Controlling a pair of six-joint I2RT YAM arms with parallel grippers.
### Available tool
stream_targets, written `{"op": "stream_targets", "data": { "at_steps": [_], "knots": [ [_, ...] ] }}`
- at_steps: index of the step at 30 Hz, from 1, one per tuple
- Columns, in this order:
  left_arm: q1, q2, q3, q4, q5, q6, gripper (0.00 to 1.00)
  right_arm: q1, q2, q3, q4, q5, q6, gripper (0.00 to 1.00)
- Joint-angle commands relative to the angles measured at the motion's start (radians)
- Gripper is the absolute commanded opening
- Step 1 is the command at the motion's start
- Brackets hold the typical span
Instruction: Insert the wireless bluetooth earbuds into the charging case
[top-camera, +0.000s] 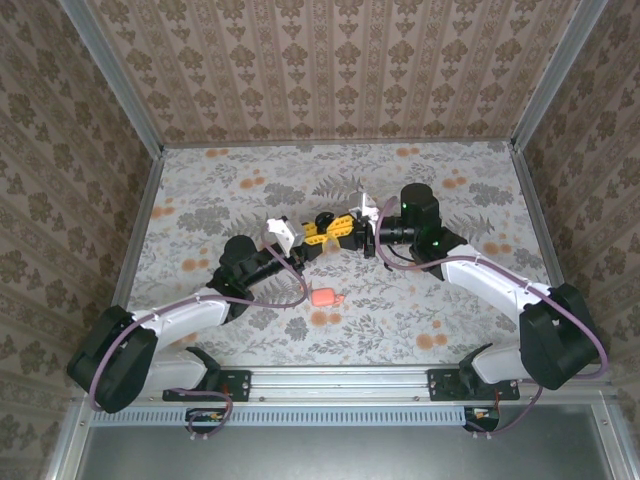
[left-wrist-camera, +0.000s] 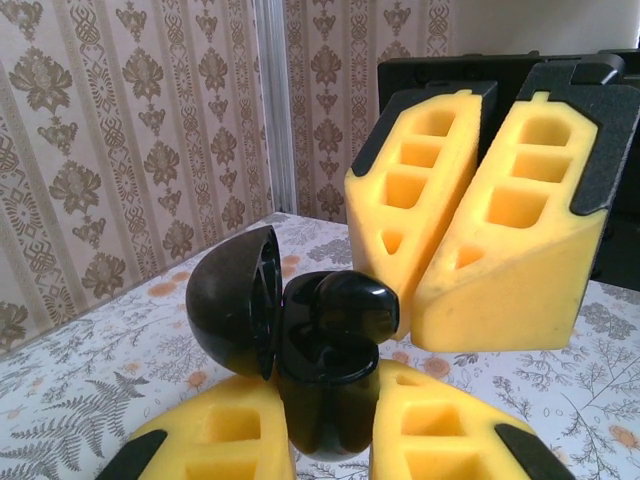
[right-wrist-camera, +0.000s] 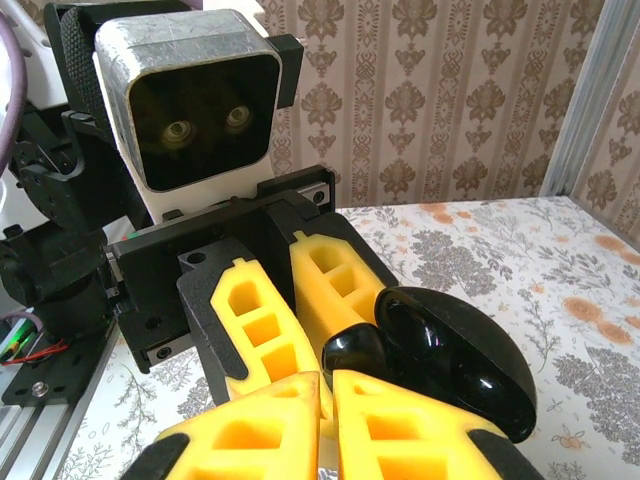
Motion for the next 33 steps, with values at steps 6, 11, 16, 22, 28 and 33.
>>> {"op": "stream_targets", "data": {
  "at_steps": [6, 11, 16, 22, 28, 33],
  "knots": [
    [-0.015, -0.021, 0.039, -0.018, 0.047, 0.031, 0.08, 0.019, 0.013, 0.056, -0.008, -0.012, -0.018, 0.16],
    [-0.016, -0.021, 0.041, -0.020, 0.049, 0.032, 0.08, 0.021, 0.013, 0.060, -0.015, -0.011, -0.020, 0.18],
    [-0.016, -0.021, 0.032, -0.015, 0.039, 0.030, 0.08, 0.020, 0.008, 0.050, -0.004, -0.007, -0.010, 0.19],
    [-0.016, -0.022, 0.007, -0.002, 0.024, 0.020, 0.08, 0.009, -0.039, 0.019, -0.031, 0.003, -0.005, 0.19],
    [-0.013, -0.019, -0.020, -0.006, 0.000, 0.027, 0.08, -0.032, -0.054, 0.022, -0.078, -0.007, 0.032, 0.20],
    [-0.013, -0.010, -0.046, -0.005, -0.021, 0.025, 0.08, -0.071, -0.034, 0.096, -0.248, 0.029, 0.081, 0.23]
  ]
}}
